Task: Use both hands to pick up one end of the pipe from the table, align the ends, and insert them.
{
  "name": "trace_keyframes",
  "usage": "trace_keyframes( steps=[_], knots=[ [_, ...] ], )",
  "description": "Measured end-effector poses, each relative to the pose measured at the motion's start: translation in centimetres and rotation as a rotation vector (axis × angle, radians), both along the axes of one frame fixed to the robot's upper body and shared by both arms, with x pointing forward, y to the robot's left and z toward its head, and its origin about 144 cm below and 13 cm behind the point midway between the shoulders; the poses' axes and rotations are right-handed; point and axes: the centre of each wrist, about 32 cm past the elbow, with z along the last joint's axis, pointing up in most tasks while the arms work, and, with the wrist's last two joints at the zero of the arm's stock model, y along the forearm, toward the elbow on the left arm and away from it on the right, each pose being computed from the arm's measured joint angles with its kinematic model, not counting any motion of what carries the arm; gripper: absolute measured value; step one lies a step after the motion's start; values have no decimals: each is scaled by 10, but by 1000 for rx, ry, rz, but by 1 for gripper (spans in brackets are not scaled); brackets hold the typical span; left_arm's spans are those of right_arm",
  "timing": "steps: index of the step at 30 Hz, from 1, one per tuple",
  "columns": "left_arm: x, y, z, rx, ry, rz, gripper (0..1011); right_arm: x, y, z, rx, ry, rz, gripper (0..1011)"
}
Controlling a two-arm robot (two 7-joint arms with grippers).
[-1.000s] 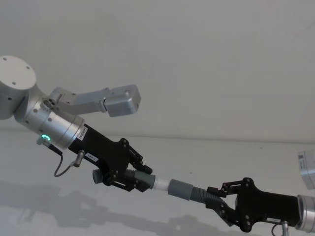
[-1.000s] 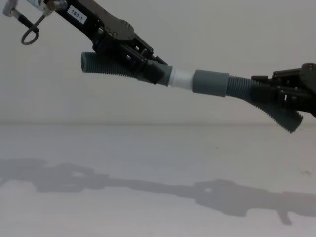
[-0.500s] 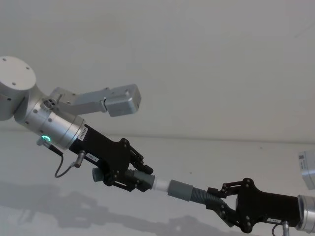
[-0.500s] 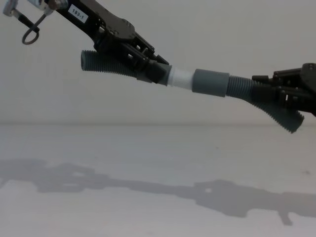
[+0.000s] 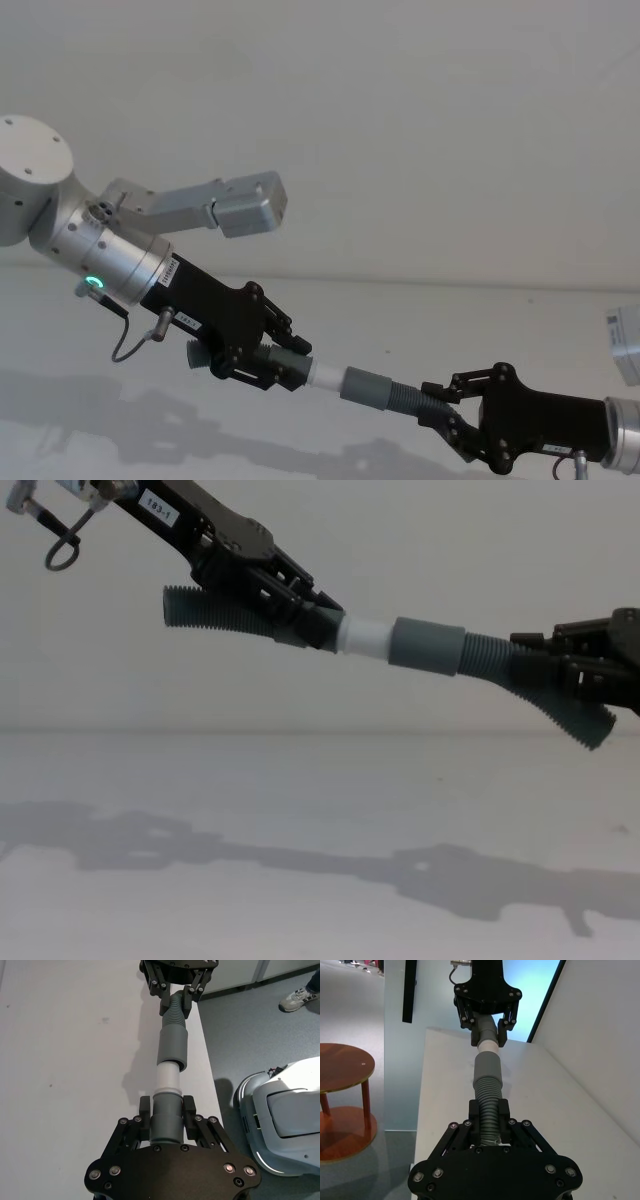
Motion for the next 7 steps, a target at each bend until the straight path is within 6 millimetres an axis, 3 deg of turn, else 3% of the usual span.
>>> trace_keyframes(
  steps=[7],
  knots=[
    [0,0,0,-1,0,0,355,0,0,0,0,1,0,194]
  ],
)
